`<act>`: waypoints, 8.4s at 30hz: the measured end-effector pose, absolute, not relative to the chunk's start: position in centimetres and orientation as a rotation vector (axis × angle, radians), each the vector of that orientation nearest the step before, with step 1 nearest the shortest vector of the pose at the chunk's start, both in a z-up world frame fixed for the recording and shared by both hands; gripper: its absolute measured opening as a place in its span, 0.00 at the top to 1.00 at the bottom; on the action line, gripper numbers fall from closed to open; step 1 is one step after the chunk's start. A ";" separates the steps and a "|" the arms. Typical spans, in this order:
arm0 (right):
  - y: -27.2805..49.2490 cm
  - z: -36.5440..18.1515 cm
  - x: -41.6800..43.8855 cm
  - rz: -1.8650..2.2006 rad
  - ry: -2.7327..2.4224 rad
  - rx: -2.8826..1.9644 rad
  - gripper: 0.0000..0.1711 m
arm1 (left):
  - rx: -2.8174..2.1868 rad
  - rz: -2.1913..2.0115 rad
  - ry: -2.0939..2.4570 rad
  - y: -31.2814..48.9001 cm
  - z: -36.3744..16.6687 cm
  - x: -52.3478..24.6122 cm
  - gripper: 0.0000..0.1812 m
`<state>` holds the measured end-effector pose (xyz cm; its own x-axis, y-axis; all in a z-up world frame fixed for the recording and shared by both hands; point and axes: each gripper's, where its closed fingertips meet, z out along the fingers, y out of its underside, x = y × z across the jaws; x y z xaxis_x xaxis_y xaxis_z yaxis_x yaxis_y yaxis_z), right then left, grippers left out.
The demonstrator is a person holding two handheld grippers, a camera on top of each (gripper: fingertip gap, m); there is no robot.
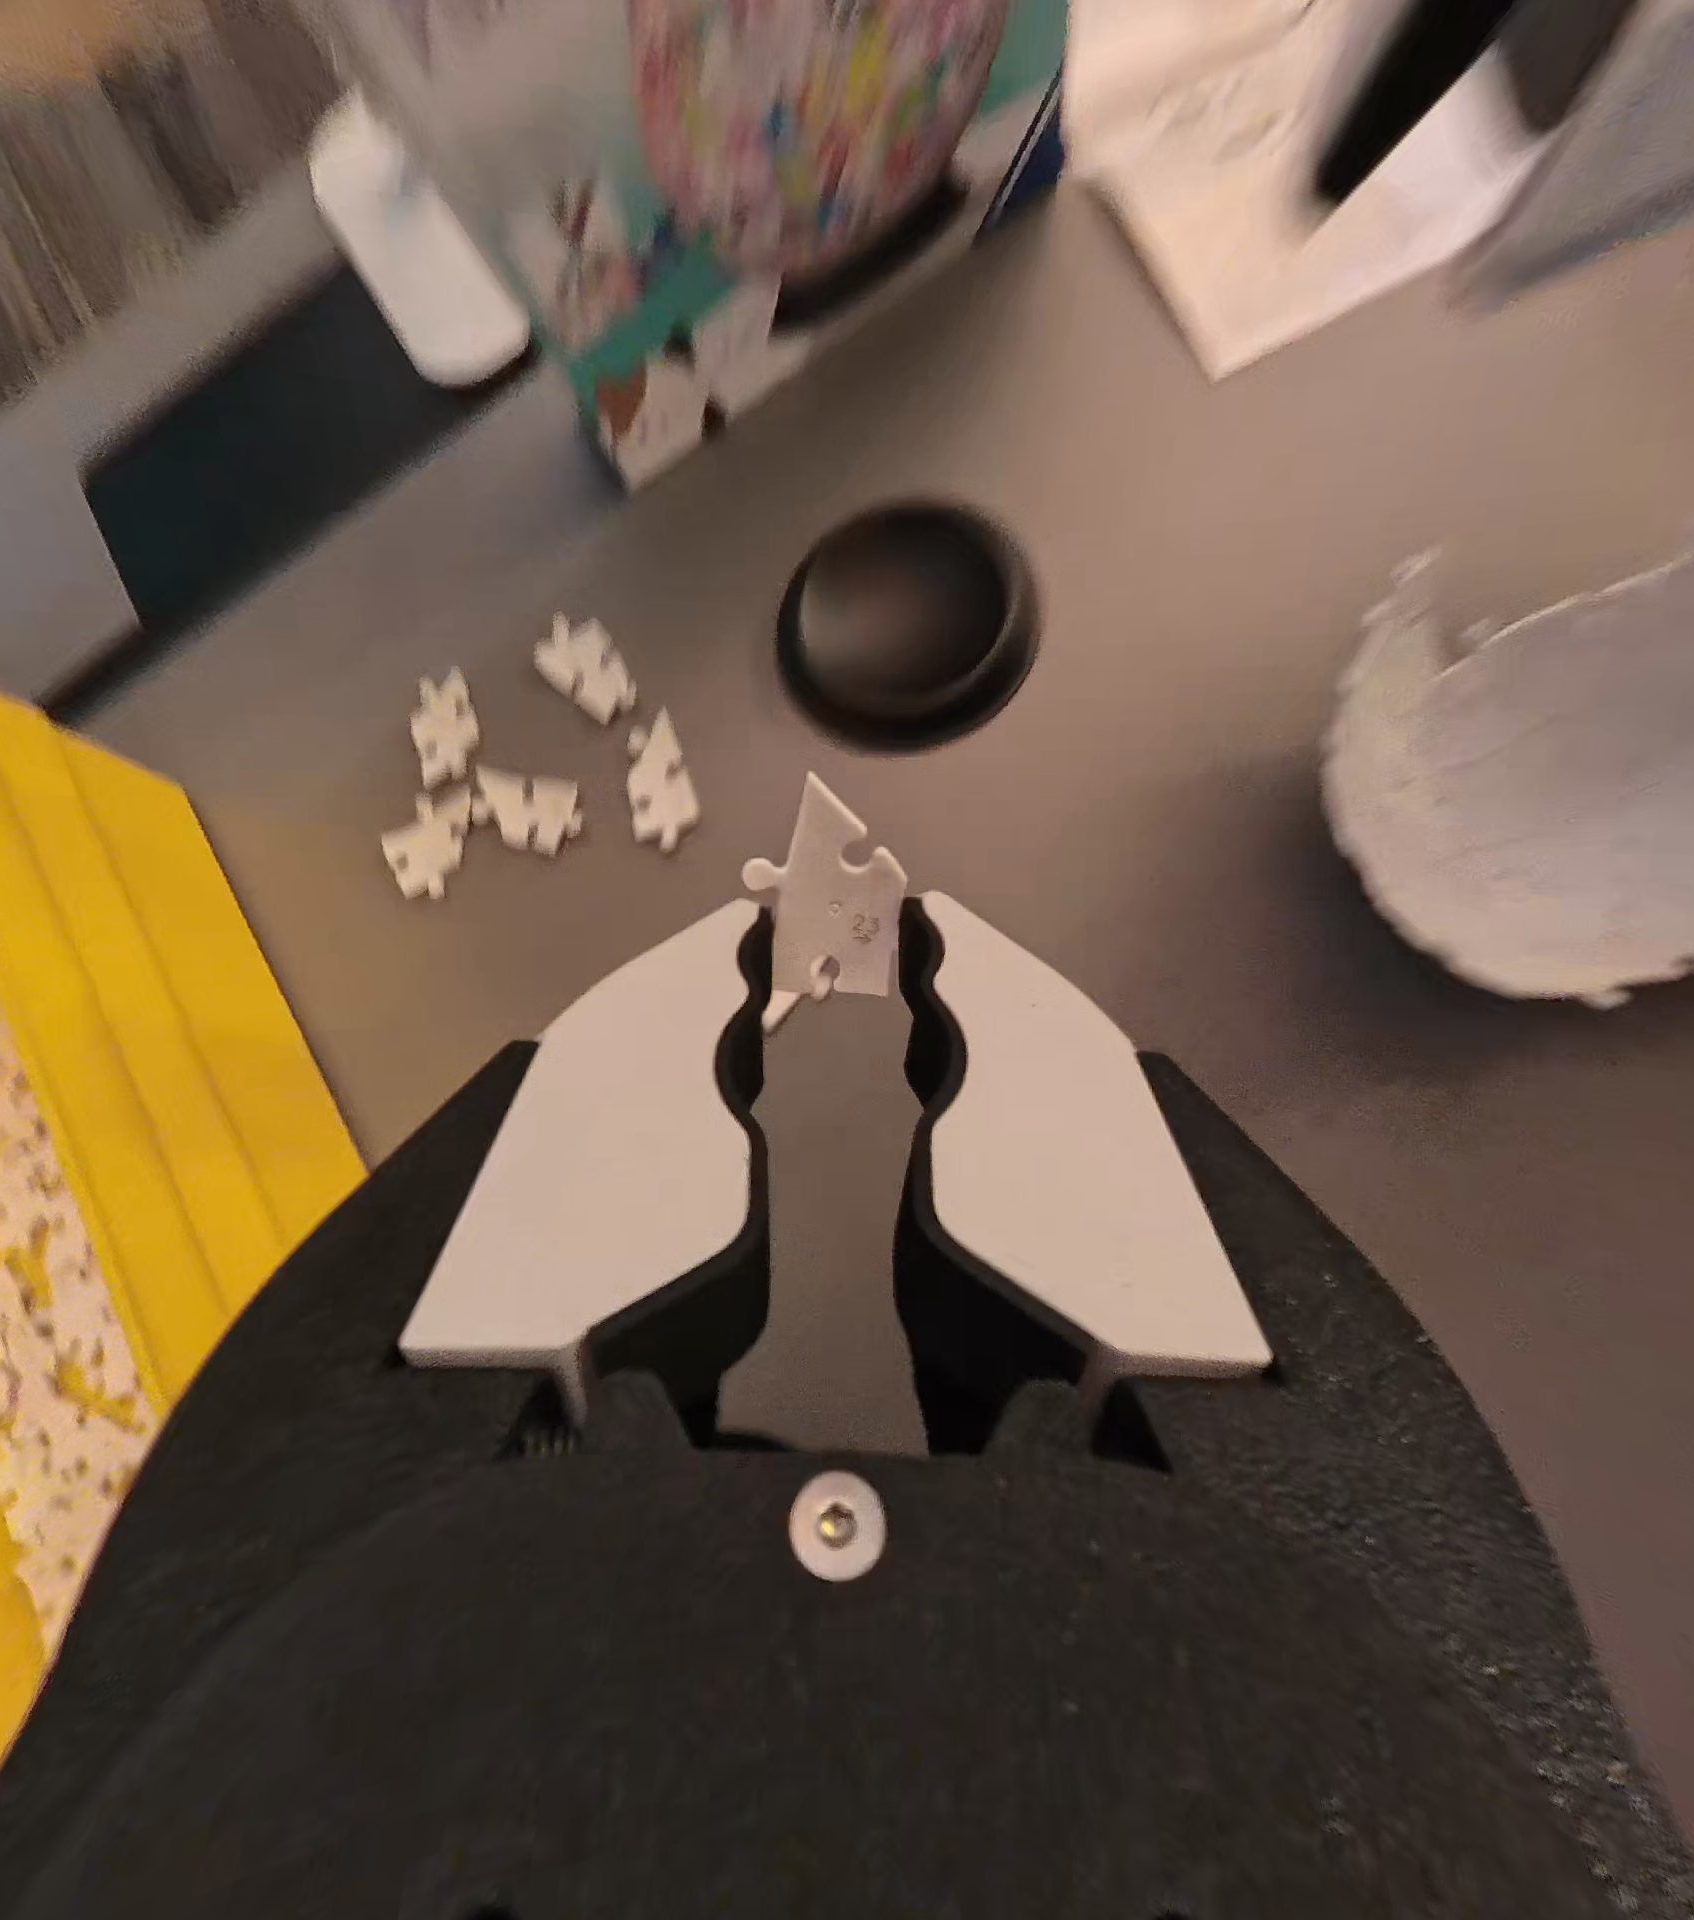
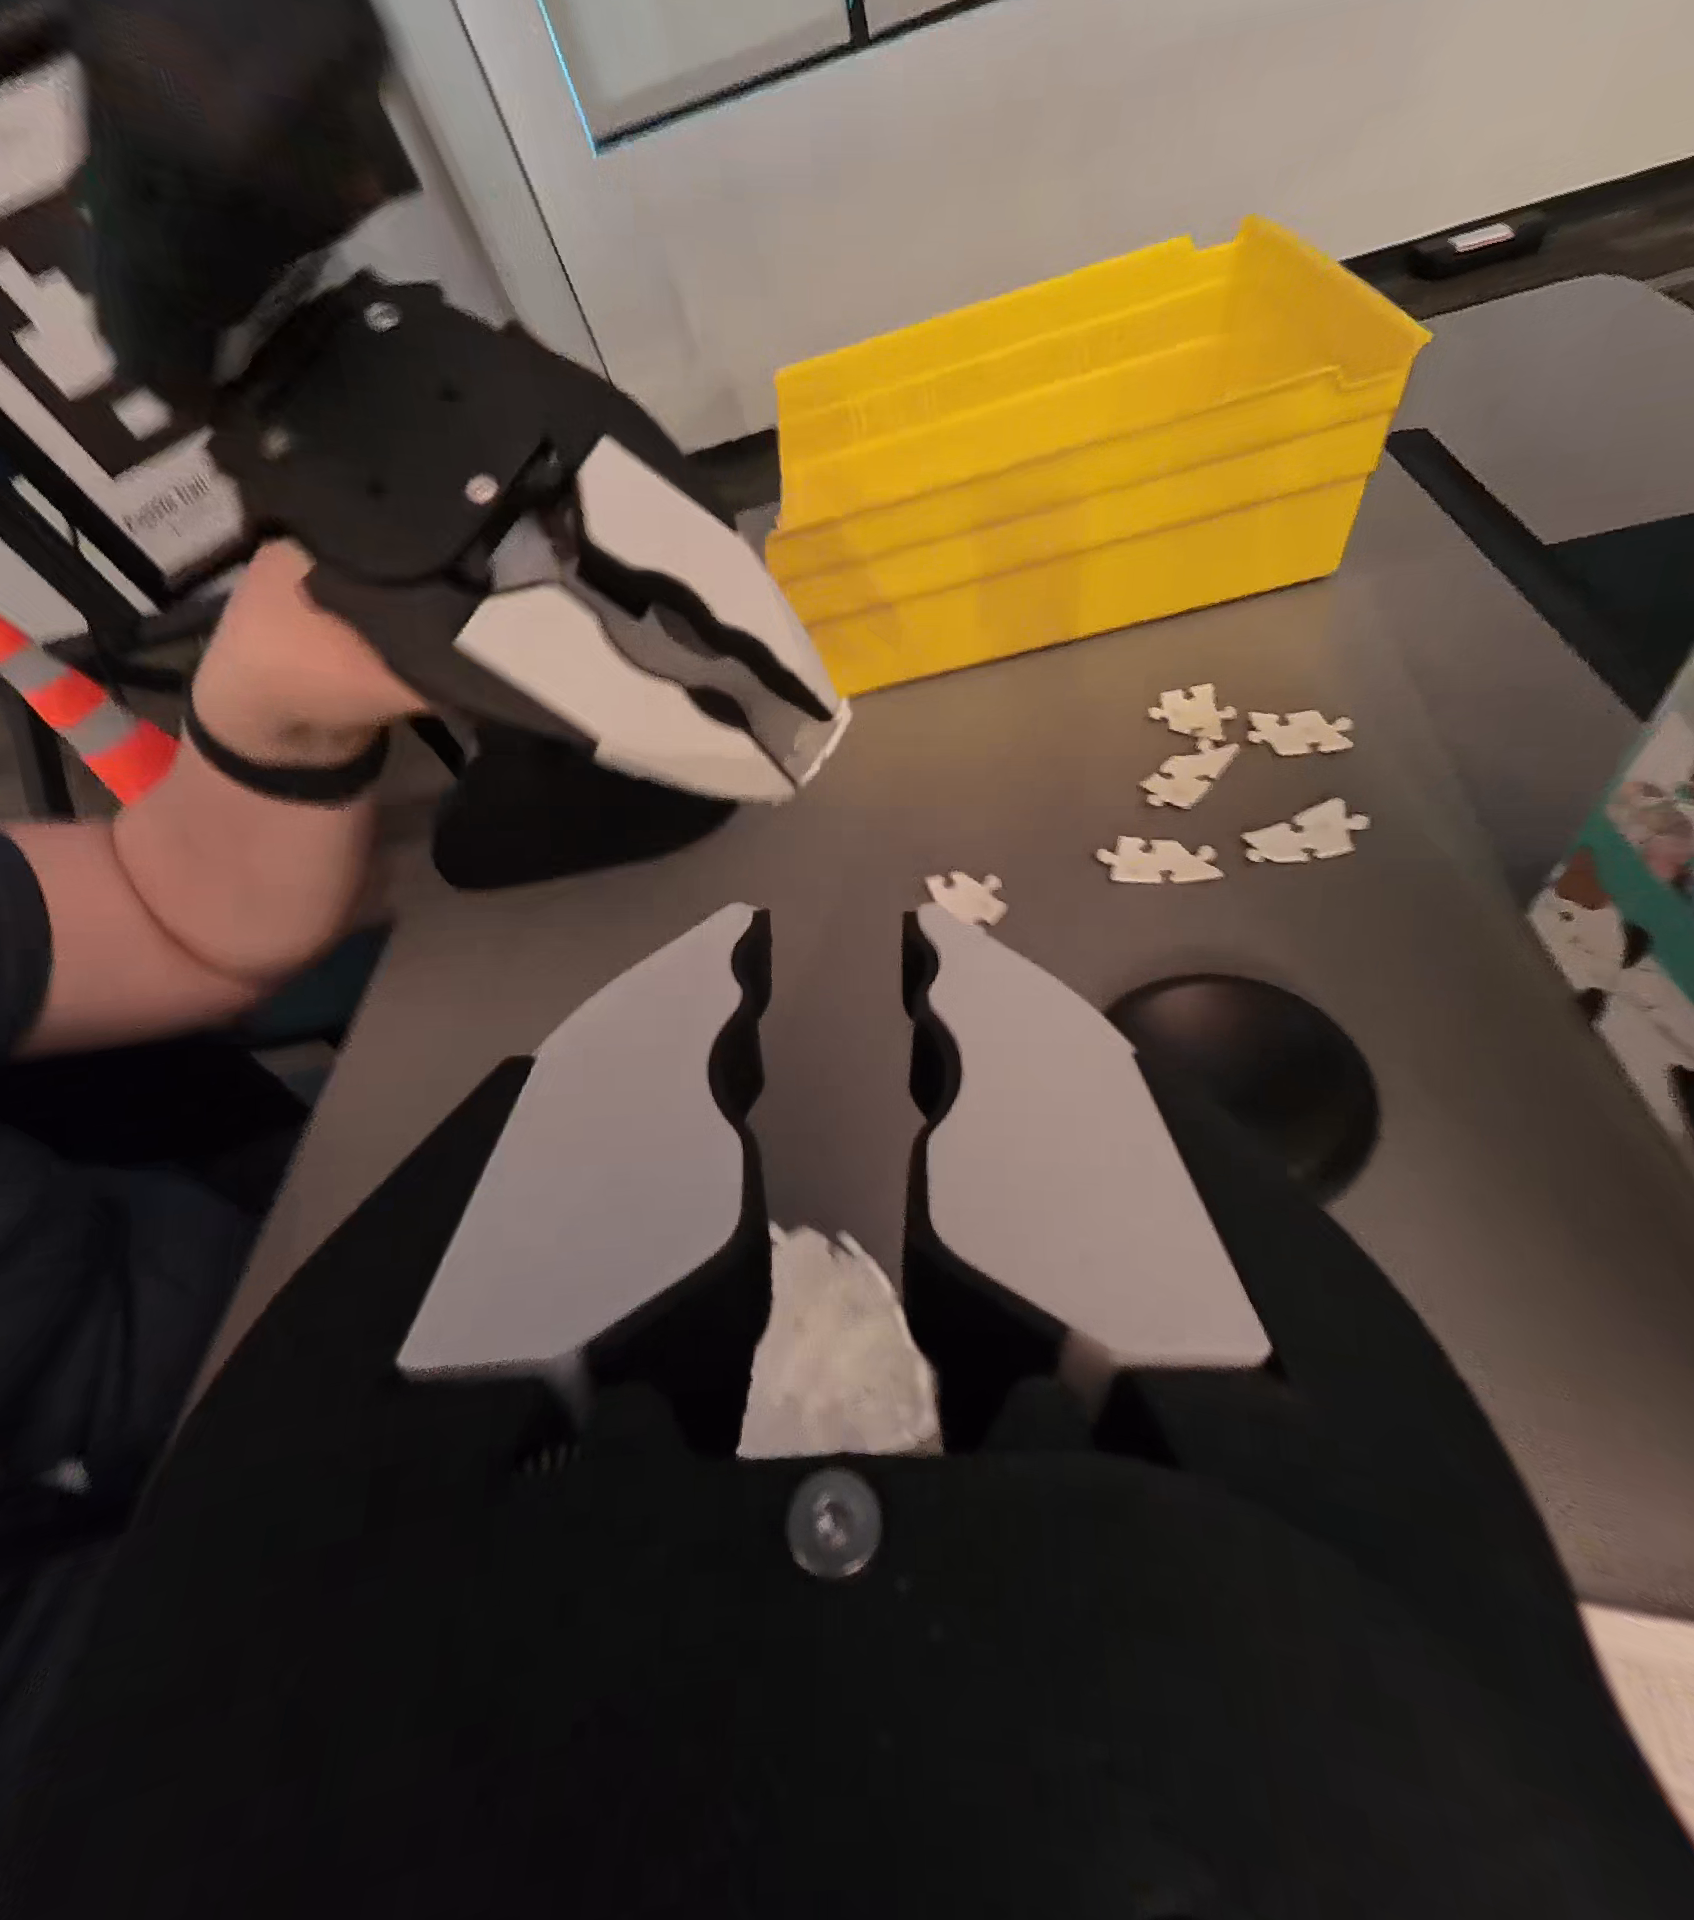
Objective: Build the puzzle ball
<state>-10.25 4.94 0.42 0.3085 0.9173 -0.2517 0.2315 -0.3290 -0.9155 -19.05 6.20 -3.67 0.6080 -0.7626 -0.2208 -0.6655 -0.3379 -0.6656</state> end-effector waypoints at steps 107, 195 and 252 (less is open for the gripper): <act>1.2 -13.0 -3.5 0.845 -1.729 -2.499 0.98 | -2.136 -1.461 1.756 0.8 -13.5 -3.8 0.87; 3.5 -14.0 -2.8 1.260 -1.592 -2.369 0.98 | -1.958 -0.740 1.184 -1.0 -13.3 -5.7 0.48; 5.5 -14.1 -1.7 0.782 -1.583 -2.254 0.84 | -1.972 -0.867 1.153 -0.4 -12.5 -4.7 0.54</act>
<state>-1.70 5.51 -14.14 0.2543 0.9287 -0.2701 0.7786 -0.3622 -0.5125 -4.68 -0.39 -12.50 0.3846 -0.9006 0.2023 -0.4444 -0.3728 -0.8146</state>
